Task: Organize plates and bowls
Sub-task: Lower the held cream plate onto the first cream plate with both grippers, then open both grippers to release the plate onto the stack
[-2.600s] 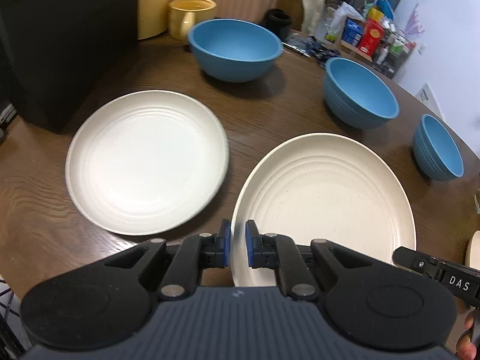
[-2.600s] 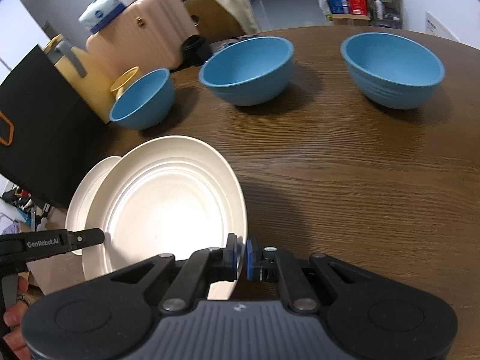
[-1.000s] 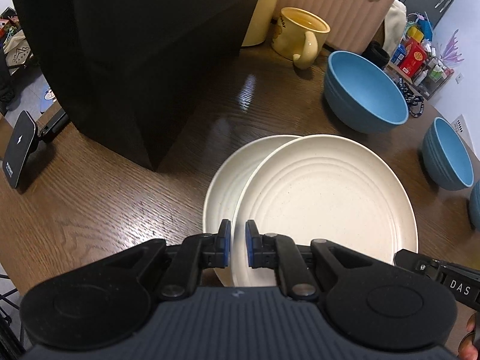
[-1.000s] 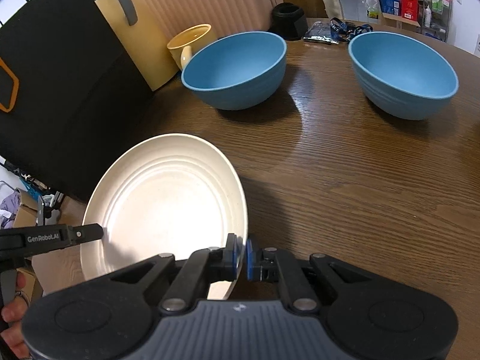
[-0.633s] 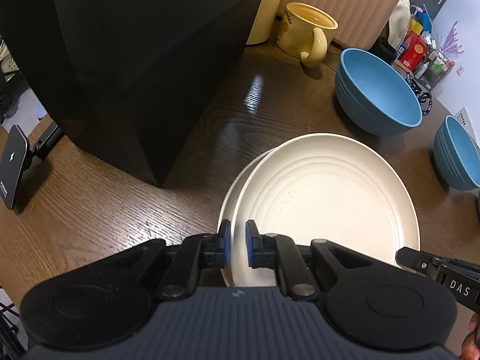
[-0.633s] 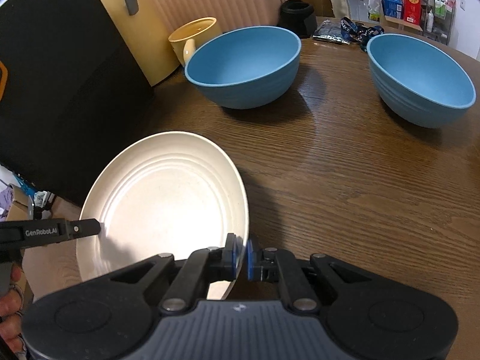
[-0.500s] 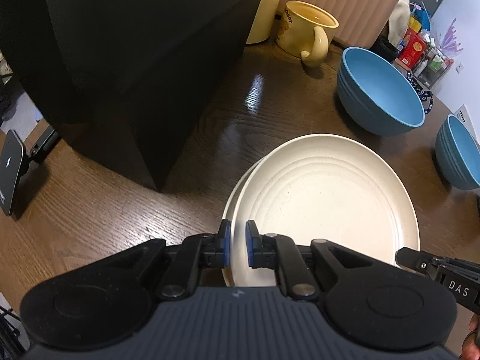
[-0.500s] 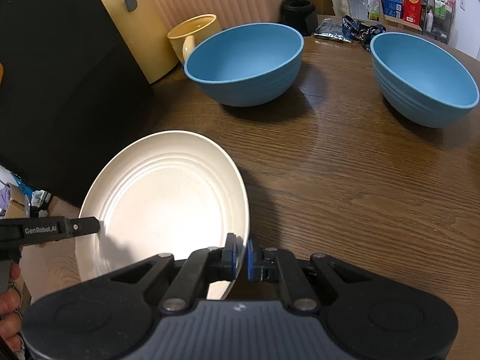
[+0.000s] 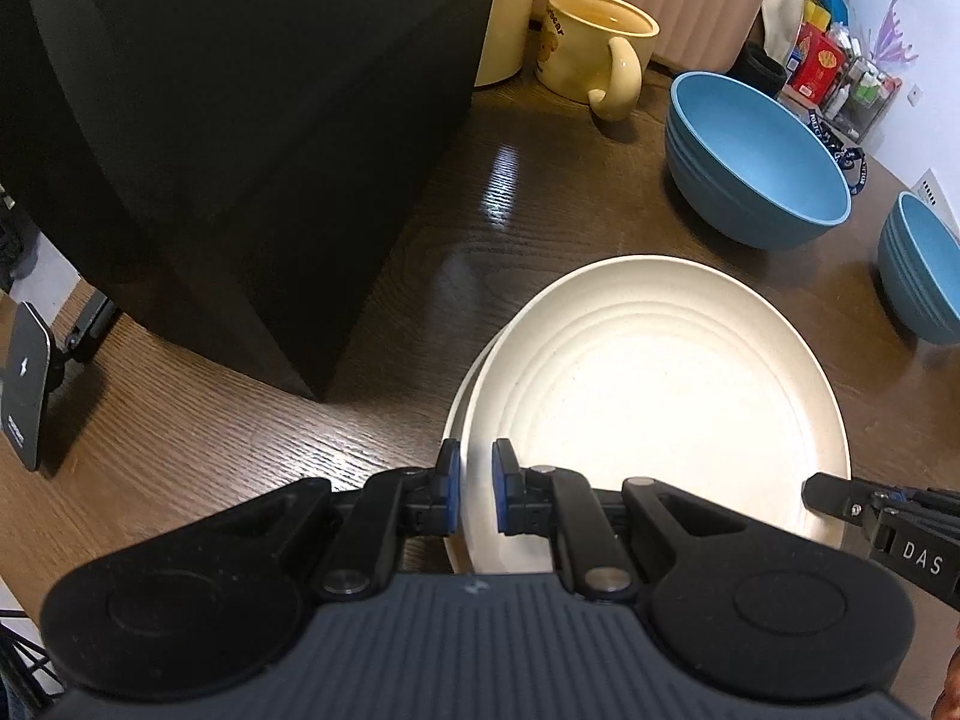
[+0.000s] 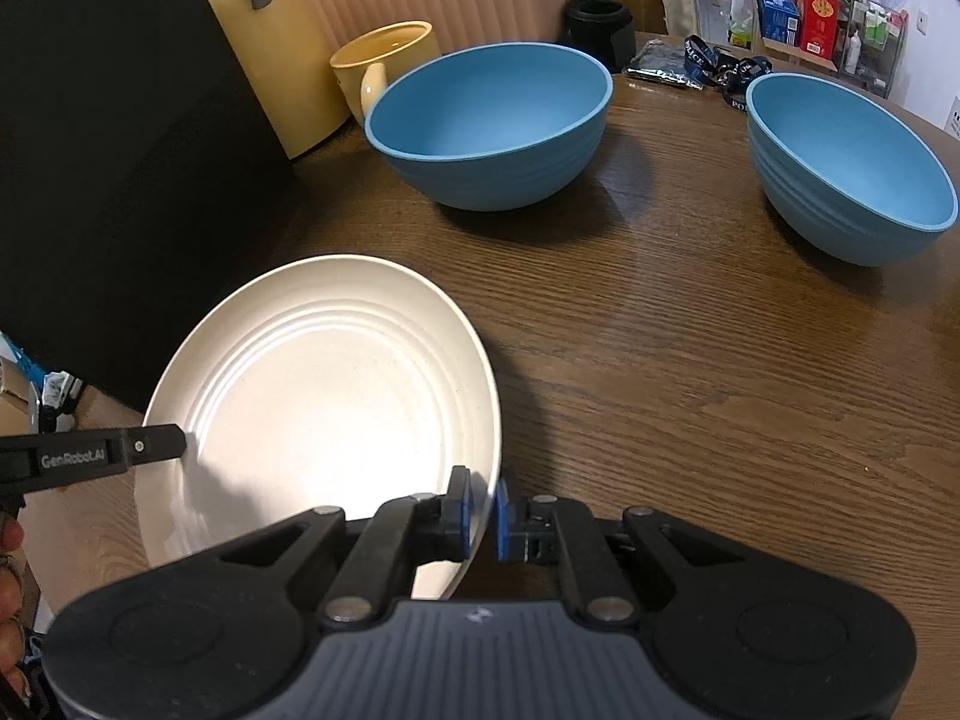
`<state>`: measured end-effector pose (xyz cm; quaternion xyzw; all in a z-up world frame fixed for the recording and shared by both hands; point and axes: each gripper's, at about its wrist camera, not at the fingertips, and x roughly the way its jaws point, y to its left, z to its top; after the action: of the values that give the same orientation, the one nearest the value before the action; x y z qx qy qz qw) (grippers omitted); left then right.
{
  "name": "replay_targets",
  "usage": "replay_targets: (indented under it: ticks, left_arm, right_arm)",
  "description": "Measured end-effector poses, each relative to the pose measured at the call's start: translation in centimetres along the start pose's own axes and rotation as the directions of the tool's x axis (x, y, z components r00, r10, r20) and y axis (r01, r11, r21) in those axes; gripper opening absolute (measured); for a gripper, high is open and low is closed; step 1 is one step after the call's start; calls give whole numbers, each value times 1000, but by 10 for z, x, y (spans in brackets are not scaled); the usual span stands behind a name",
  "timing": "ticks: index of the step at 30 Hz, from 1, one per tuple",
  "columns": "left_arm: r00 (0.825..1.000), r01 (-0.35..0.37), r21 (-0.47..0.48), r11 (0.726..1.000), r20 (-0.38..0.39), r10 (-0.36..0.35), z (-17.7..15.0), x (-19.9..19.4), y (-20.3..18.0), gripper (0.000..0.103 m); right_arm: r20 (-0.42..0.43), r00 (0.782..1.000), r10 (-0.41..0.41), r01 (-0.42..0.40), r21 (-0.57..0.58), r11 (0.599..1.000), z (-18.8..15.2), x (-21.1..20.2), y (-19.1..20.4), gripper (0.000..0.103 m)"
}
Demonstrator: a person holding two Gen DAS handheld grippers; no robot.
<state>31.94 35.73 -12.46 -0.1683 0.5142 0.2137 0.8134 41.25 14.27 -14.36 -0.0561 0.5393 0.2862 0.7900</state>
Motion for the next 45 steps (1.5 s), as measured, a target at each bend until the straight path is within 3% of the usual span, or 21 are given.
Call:
replay_targets:
  ticks: [19,23,25,26,27,29,31,33,36,38,45]
  left_arm:
    - [1000,-30,29,999,3,30,-2,-1,-2,13]
    - [999,-34,25,999,6,34,-3,-2,-2,14]
    - [999,-39,21,999,11,39,-3,-3,-1,21]
    - [999,-45,18,999,17,45,-4,-5,0,32]
    - [998,-51,15,999,26,51,-4,-6,1,40]
    - [997,-59,12,998,40,58,-5,-10,3,43]
    - [997,-63,6,998,50,63,-5,-13,4,55]
    - [995,-78,1,997,67,78,-6,-18,5,77]
    - [993,-76,-4,997,91,76,-7,-25,6,98]
    - [992,-76,-5,997,103,76,-7,-29,5,103]
    - [991,-72,-1,997,112,71,-9,-35,2,103]
  right_arm:
    - [-11,1000,-17,16,-17,1000,1,5,5,9]
    - [-10,1000,-11,11,-16,1000,0,5,6,14]
    - [-6,1000,-16,16,-13,1000,0,4,6,16]
    - [-6,1000,-17,17,-10,1000,0,4,5,20]
    - [-4,1000,-20,20,-8,1000,0,3,5,27]
    - [2,1000,-25,25,-1,1000,-1,2,4,41]
    - [10,1000,-22,22,3,1000,-1,-1,3,53]
    - [18,1000,-21,20,9,1000,-1,-3,2,66]
    - [27,1000,-16,16,12,1000,-3,-7,0,83]
    - [27,999,-18,17,17,1000,-4,-8,-1,85]
    - [32,999,-16,15,34,999,-7,-15,-5,88]
